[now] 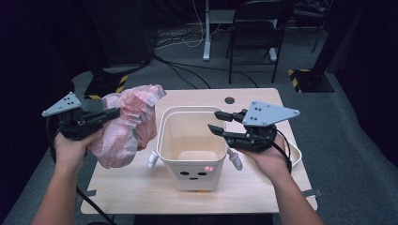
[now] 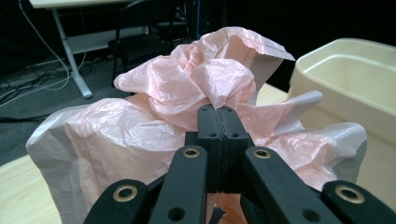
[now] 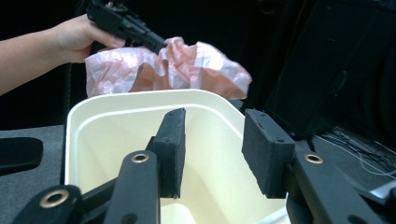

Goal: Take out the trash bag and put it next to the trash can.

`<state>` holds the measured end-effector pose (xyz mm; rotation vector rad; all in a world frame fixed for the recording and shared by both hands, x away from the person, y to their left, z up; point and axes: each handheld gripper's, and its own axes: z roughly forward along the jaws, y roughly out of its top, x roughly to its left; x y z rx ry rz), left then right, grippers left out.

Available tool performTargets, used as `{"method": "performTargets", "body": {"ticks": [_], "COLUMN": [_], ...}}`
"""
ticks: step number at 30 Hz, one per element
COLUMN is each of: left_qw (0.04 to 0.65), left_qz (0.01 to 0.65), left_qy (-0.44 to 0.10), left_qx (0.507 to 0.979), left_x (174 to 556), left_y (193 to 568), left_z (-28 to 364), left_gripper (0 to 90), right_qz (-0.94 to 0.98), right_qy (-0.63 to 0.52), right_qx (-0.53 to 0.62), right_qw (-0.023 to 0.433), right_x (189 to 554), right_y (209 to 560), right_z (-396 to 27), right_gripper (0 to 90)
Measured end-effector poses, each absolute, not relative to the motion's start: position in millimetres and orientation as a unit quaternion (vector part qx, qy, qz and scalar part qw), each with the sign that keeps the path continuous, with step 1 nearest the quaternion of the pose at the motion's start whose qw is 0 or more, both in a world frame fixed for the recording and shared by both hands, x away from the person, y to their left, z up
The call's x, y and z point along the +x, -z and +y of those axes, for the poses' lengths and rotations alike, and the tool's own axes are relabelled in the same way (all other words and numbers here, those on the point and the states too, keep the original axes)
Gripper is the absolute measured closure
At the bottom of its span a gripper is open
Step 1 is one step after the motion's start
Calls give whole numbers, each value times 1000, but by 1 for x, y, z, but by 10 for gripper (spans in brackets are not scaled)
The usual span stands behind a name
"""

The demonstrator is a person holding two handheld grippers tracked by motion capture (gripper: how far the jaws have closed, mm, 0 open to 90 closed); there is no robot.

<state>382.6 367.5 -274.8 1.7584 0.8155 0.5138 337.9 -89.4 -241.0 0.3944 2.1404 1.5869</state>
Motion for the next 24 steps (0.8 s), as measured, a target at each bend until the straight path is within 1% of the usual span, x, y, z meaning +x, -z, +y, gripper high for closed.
{"method": "performTargets", "body": {"ticks": [13, 19, 24], "left_qw": [505, 503, 497], "left_qz": [367, 372, 378], "left_qy": [-221, -227, -234], "left_qx": [749, 746, 745], "left_x": [400, 404, 408], "left_y": [313, 328, 343], "left_z": [367, 368, 367], "left_gripper": [894, 894, 893], "right_qz": [768, 768, 767], "right_qy": [-559, -550, -547], "right_qx": [172, 186, 203], "right_qw": [261, 270, 266], "right_x": [323, 319, 320], "right_y": [254, 263, 272], "right_z": [-119, -128, -137], "right_gripper": [588, 587, 585]}}
